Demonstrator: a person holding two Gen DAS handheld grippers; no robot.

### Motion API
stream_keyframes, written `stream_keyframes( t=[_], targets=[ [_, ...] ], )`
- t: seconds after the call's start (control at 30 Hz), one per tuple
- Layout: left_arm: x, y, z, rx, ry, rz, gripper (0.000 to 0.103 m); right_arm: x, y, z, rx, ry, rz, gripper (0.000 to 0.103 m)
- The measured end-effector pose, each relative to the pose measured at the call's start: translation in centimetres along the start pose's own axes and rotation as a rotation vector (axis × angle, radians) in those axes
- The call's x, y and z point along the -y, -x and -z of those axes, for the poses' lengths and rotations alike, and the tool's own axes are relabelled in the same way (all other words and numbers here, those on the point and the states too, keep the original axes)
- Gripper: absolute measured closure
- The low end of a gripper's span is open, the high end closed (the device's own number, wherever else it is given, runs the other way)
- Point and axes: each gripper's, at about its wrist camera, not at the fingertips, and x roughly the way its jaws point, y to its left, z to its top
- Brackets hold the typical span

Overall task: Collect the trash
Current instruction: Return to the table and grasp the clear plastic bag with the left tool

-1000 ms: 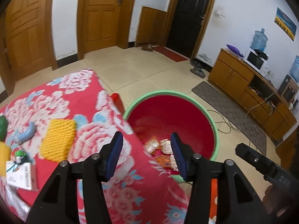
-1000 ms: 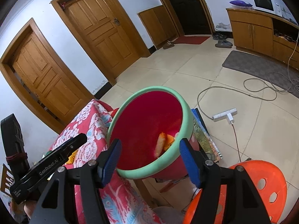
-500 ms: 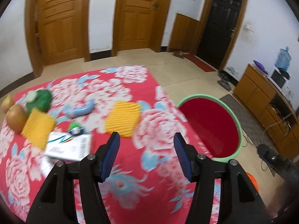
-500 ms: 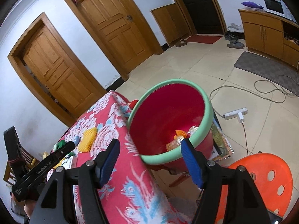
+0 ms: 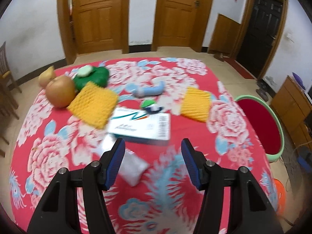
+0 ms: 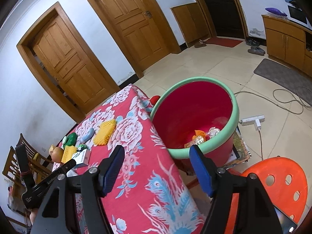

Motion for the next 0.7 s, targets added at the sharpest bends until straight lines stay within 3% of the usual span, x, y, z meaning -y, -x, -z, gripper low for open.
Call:
stream_keyframes(
  t=[0.17, 0.43, 0.5, 0.57, 0.7],
  targets=[
    [-2.3, -0.5, 0.5, -0.022, 0.058, -0.039, 0.043, -0.8, 0.0, 0.3, -0.003, 0.025, 0.000, 0.031],
    [-3.7, -1.8, 1.6, -0.064, 0.090, -0.027, 0.043, -1.9, 0.0, 0.5, -0.015, 0.056, -0.002, 0.031],
    [-3.8, -2.2, 1.8, -0.079, 0.096, 0.003, 0.049, -2.2, 0.0, 0.5, -0.018, 0.064, -0.004, 0.031],
    [-3.9, -2.5, 1.9, -0.093, 0.110, 0.043, 0.063, -2.6, 0.1, 0.4, -0.019, 0.077, -0.003, 0.031],
    [-4.1, -2.4, 2.0, -0.090, 0.125, 0.077, 0.068, -3.5, 0.5, 0.2, -0.018, 0.108, 0.001, 0.031]
  ],
)
